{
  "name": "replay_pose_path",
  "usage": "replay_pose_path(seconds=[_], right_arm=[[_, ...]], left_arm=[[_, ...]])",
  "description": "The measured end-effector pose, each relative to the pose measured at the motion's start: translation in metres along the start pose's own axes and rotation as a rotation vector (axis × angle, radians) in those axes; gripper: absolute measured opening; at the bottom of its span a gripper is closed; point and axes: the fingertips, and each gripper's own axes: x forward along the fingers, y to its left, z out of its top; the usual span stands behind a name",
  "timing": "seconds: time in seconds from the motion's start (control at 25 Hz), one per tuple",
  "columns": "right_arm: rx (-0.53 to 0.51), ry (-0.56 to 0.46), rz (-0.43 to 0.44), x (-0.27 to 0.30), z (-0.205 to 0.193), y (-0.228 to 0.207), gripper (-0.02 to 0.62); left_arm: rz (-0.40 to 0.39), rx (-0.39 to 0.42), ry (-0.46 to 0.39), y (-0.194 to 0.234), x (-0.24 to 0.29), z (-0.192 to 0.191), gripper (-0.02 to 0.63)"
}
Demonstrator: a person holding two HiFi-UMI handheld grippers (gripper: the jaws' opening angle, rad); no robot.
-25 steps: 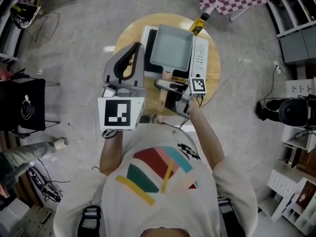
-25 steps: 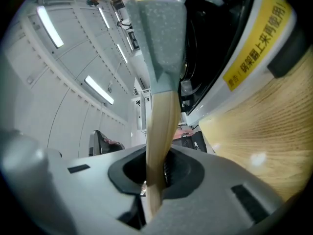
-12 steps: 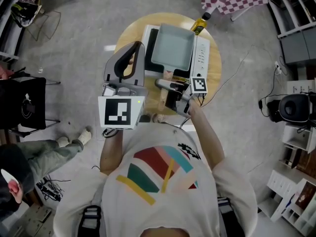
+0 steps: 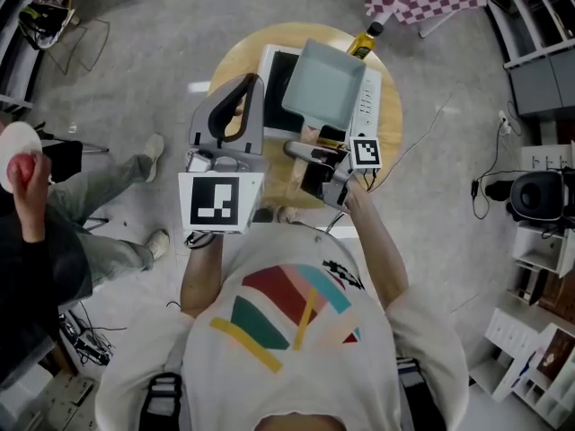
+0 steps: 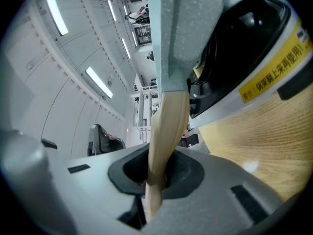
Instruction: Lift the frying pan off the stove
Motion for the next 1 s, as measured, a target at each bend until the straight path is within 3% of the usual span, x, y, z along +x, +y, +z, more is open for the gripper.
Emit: replay_pose_path(seconds=[0.48,0.76,1.0], right_arm=[[-0.145,0.025,-0.052,-0.006,0.009,0.052,0.032],[-0.189,0.048,-0.040,-0.002,0.008,0.101,0.033],[-0.254,0.066,0.002,0.002,0.000,0.139,0.034]], left_arm=[[-0.020,-0.018,-0.020,-0.005,0.006,0.002,0.008],[-0.024,-0.024,-0.028,-0.005,0.012,0.005,0.008],[0.005,-0.037,-0.089,0.002,0.012,0.010,0.008]])
